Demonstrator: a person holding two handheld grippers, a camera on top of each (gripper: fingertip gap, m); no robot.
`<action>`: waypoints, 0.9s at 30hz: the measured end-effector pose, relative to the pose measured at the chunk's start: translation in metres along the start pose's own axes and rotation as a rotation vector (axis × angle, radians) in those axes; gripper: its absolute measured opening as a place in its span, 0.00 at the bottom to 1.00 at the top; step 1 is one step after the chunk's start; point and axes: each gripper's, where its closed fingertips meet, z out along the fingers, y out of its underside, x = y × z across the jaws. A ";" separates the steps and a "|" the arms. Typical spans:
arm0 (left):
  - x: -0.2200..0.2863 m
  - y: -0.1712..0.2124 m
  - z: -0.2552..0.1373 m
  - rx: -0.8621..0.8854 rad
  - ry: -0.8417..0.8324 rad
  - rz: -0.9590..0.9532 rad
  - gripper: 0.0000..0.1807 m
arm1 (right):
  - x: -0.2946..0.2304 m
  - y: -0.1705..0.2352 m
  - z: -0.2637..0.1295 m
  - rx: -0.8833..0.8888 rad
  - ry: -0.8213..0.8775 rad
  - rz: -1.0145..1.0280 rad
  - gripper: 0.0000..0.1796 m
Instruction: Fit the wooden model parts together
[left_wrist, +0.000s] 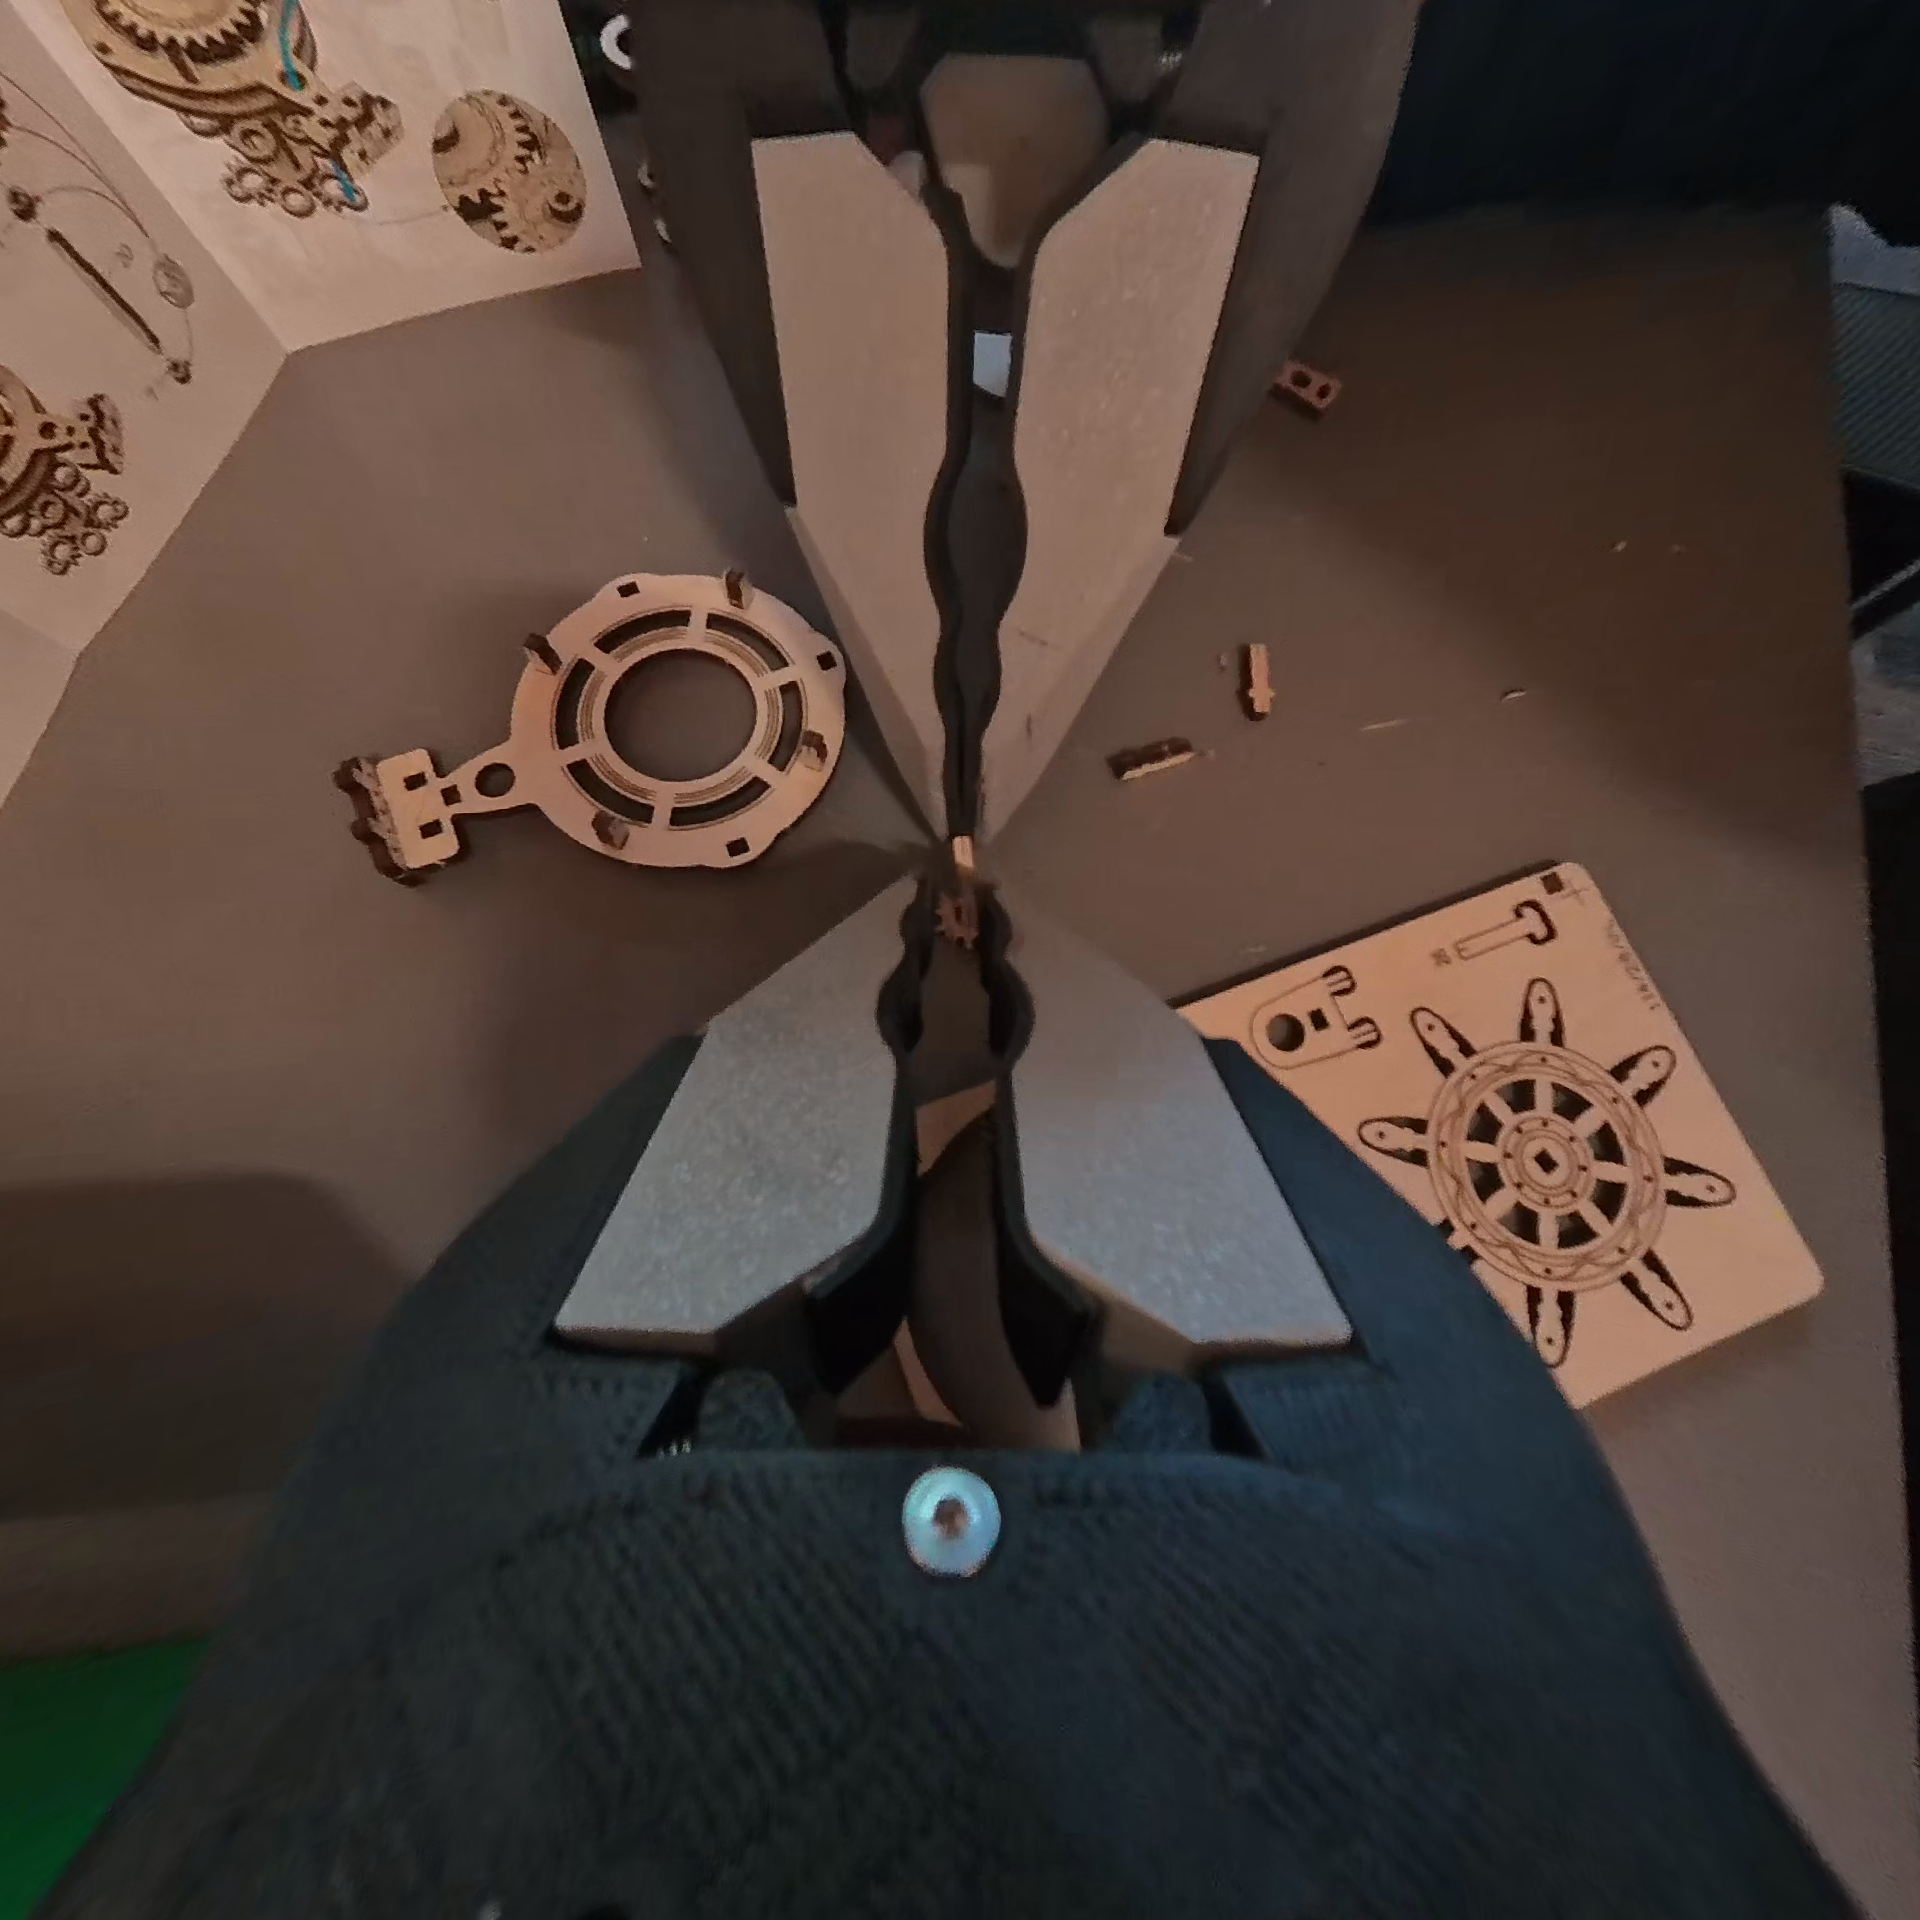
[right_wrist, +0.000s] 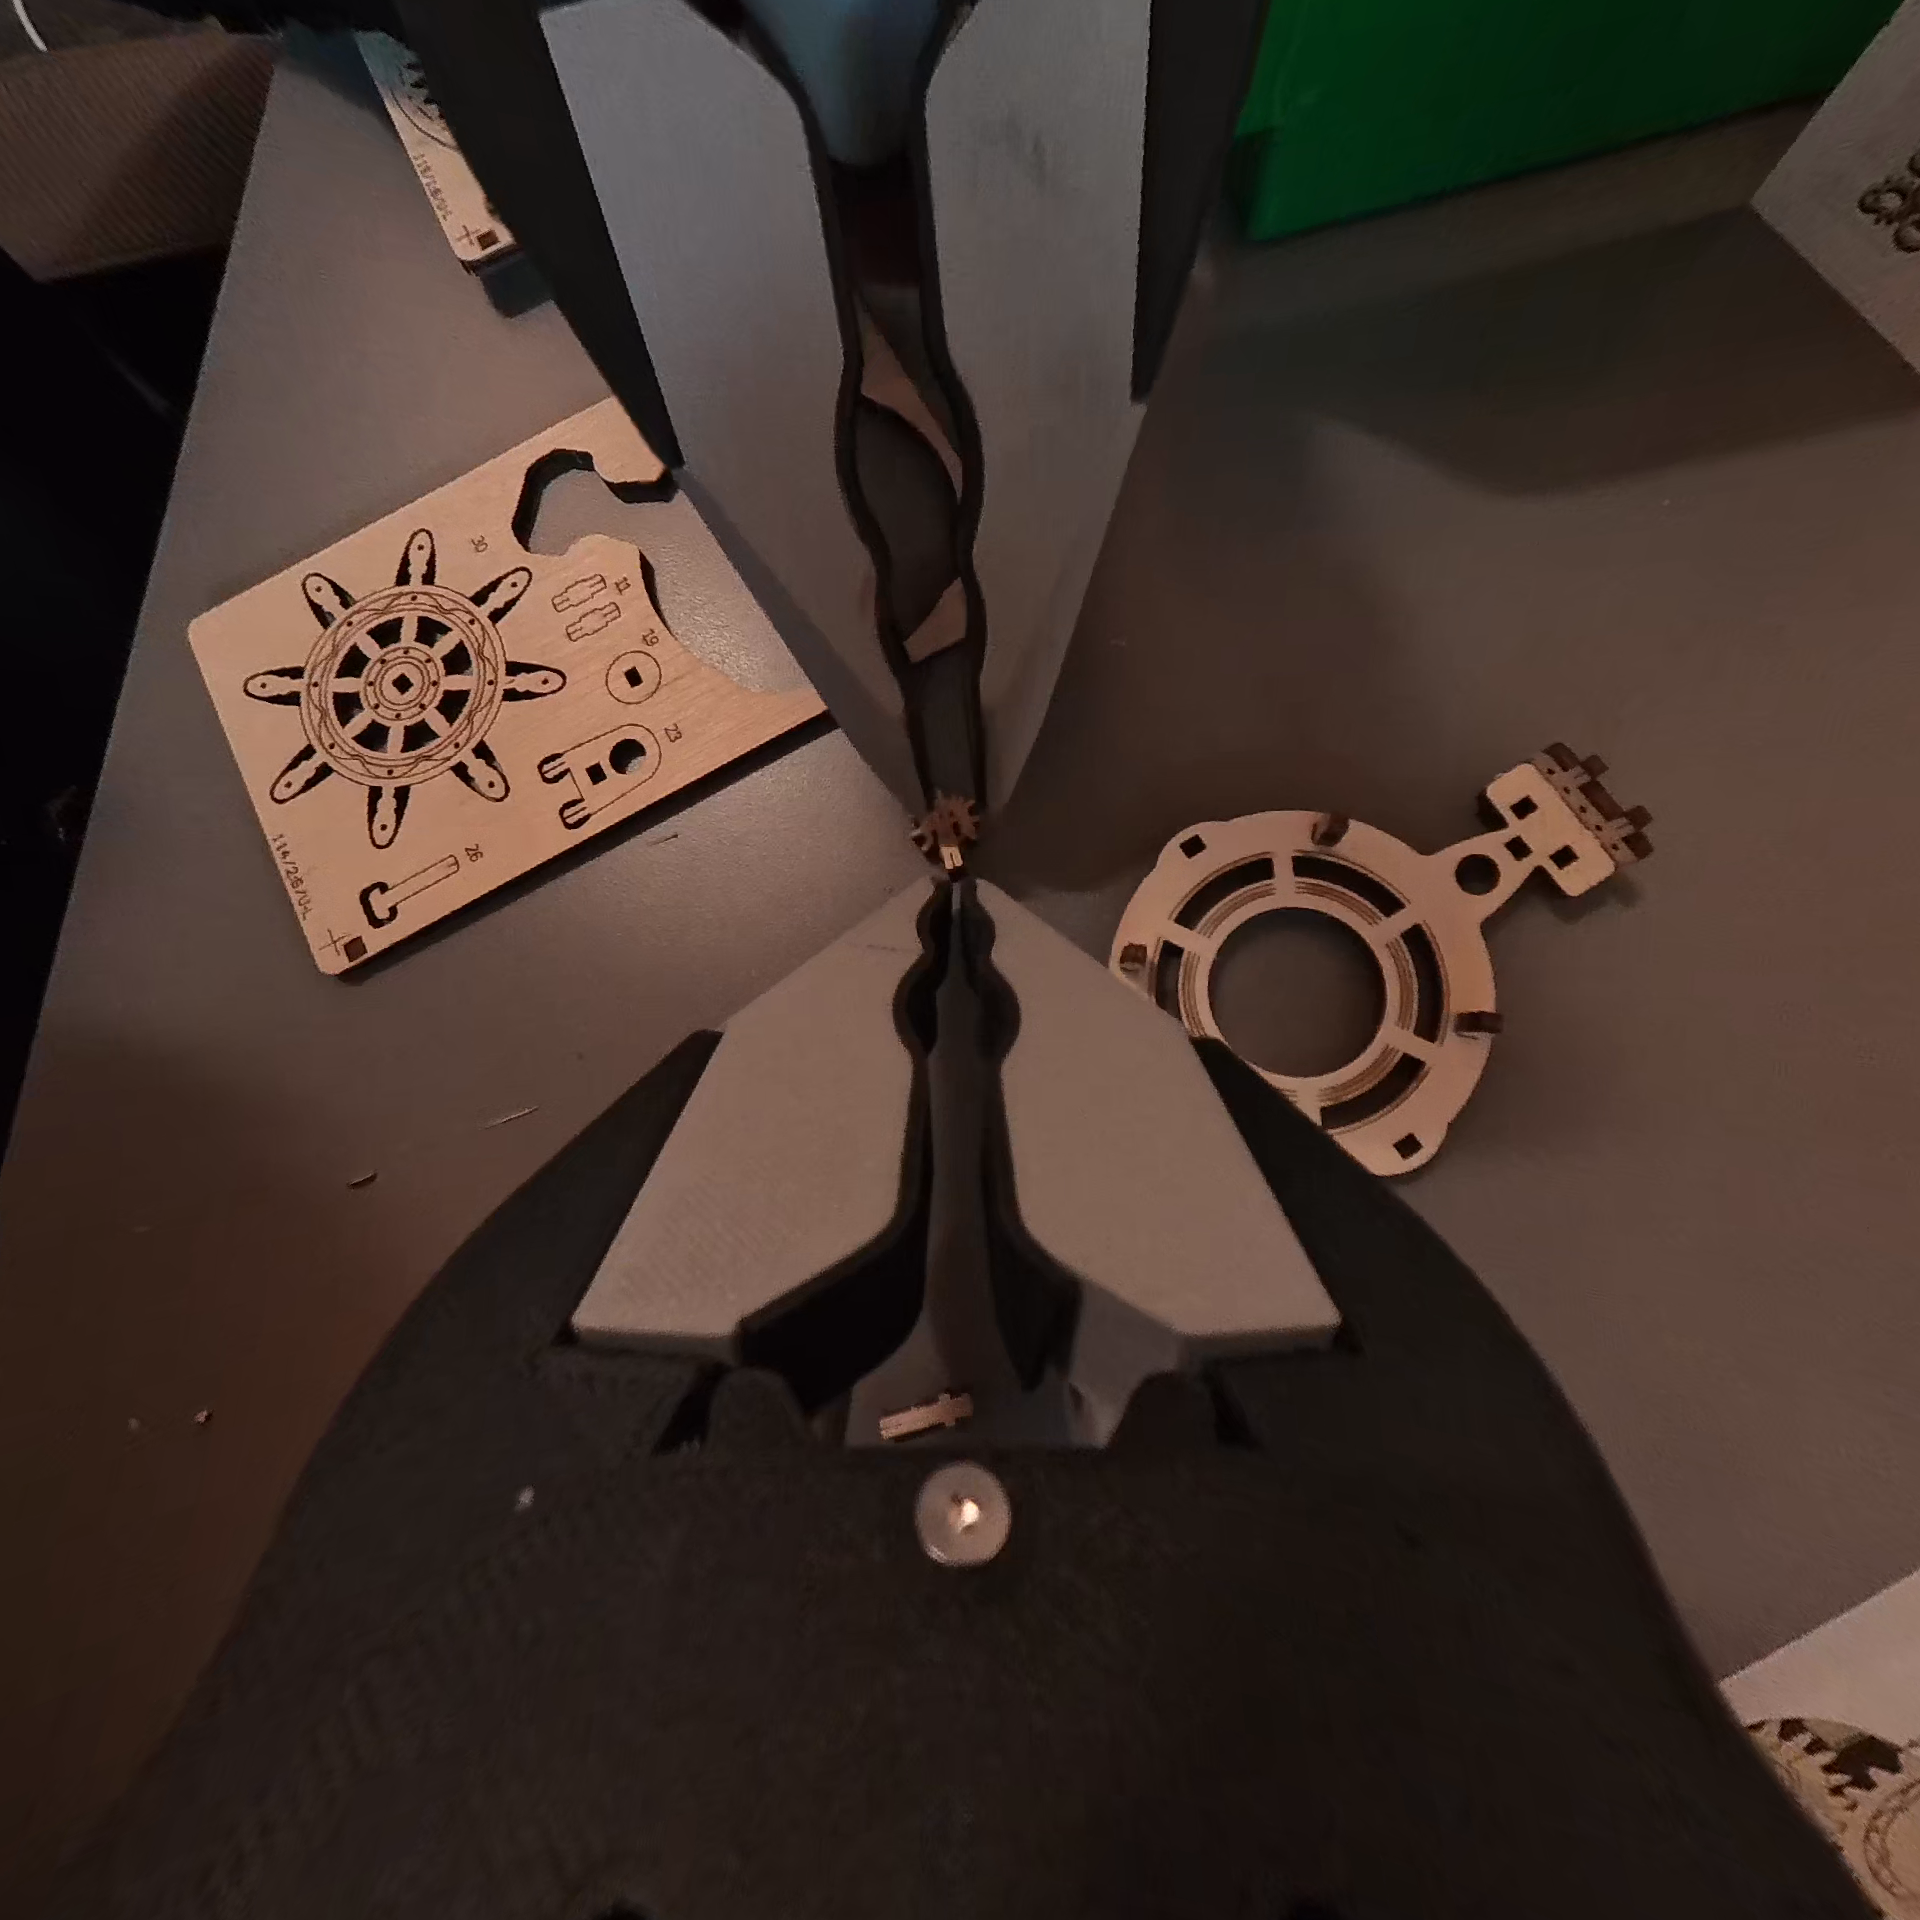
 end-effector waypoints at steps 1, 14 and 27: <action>0.001 0.001 0.001 -0.010 0.004 0.006 0.03 | 0.000 0.000 0.000 -0.002 0.002 -0.002 0.00; -0.001 -0.002 -0.001 0.013 -0.006 0.019 0.02 | 0.001 -0.010 -0.005 0.055 -0.004 0.025 0.00; -0.019 -0.010 -0.007 0.035 -0.182 0.113 0.02 | 0.015 -0.020 -0.018 0.151 0.002 0.185 0.01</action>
